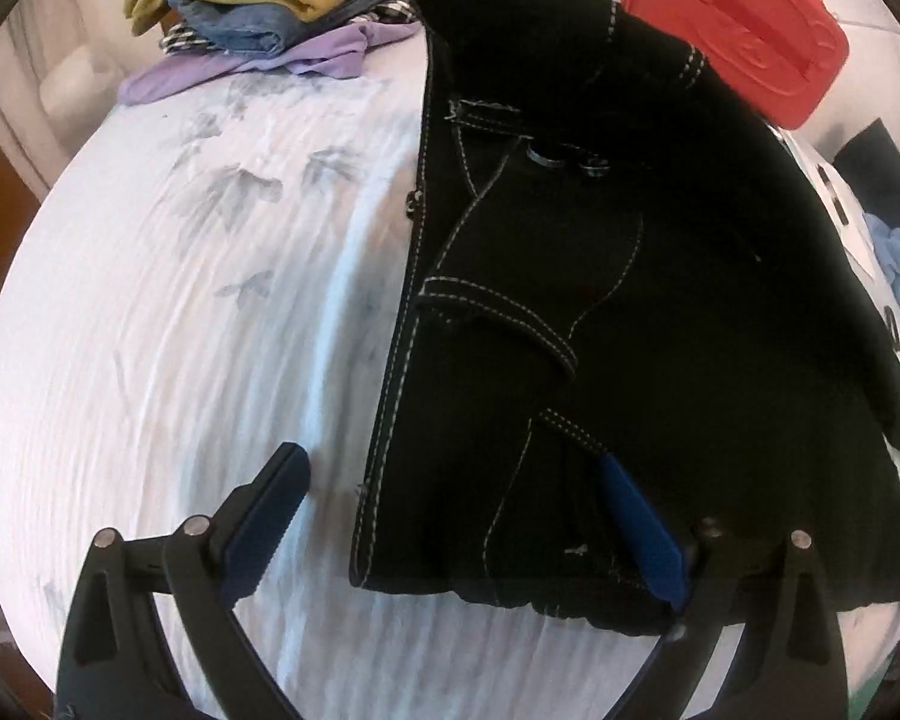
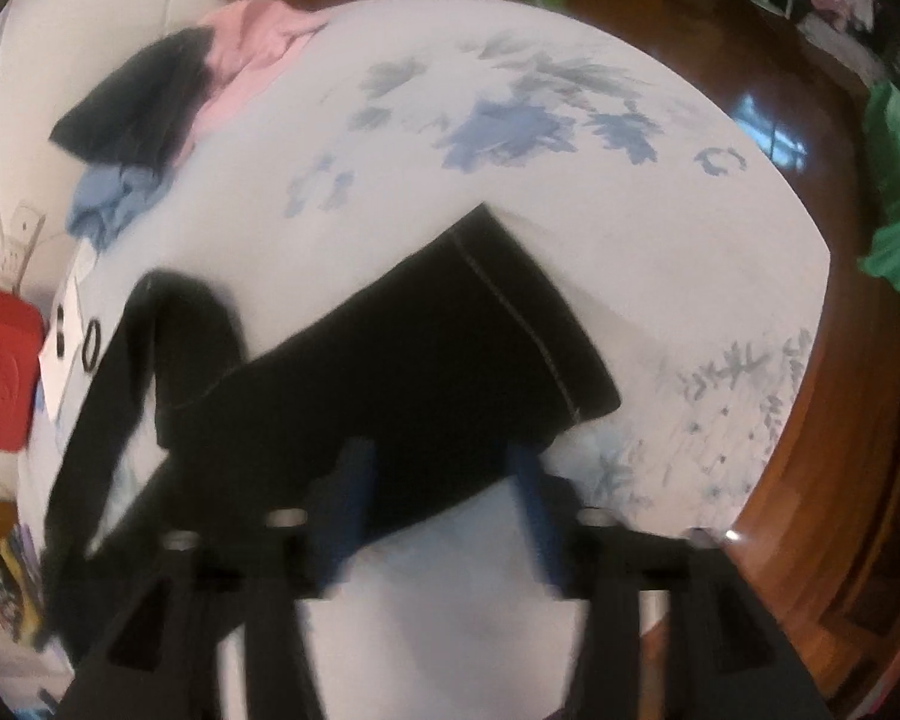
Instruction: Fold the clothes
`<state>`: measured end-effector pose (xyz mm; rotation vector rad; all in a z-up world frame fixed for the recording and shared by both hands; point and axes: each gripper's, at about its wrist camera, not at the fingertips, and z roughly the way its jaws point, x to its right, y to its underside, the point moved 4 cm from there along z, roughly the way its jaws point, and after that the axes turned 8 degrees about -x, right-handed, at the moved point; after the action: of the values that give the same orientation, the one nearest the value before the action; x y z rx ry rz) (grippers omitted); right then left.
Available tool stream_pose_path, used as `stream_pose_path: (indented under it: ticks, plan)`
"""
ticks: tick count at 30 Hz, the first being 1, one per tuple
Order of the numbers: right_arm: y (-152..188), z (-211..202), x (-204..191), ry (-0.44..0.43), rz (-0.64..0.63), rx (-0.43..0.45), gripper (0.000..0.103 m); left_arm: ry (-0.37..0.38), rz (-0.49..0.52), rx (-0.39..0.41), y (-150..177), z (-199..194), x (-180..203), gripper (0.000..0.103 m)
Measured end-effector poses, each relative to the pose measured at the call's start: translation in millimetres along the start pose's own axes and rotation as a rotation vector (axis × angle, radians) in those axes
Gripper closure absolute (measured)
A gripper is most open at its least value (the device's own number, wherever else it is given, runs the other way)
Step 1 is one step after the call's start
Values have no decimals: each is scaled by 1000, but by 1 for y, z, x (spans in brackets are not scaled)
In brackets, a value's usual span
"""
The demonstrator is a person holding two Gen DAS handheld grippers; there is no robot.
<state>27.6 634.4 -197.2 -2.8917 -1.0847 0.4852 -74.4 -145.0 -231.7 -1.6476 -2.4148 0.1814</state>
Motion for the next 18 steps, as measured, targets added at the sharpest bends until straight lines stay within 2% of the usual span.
stream_pose_path:
  ticks: [1,2,5,7,8,9,10,11,12,13,15,16,17,18]
  plan:
    - [-2,0,1,-12,10,8,20,-5,11,-11,-1,-1,2,10]
    - [-4,0,3,-17,18,13,20,5,26,-17,-1,-3,5,29]
    - [-8,5,5,29,41,29,20,-54,43,-11,-2,-15,16,58]
    - [-12,8,6,99,47,44,19,-101,24,0,-3,-24,15,74]
    - [-13,11,5,118,44,42,18,-75,10,13,-4,-32,13,78]
    - [-14,15,3,132,35,31,18,-49,-5,27,-6,-40,11,78]
    - [-14,18,1,152,19,22,20,-56,-1,48,-7,-51,12,79]
    - [-14,20,-4,197,-20,24,44,-74,9,69,-7,-64,12,81]
    - [-14,20,-8,243,-59,30,89,-87,17,81,-6,-73,11,82]
    - [-15,16,-10,282,-91,48,92,-90,22,86,-2,-82,9,85]
    - [-17,10,-8,271,-88,47,92,-95,29,69,6,-89,4,86]
    - [-18,9,-6,270,-87,41,90,-88,32,29,12,-81,-3,85]
    - [-19,7,-6,281,-99,34,88,-75,31,-23,18,-70,-10,79]
    - [-19,5,-8,292,-112,38,79,-70,28,-64,22,-62,-16,76]
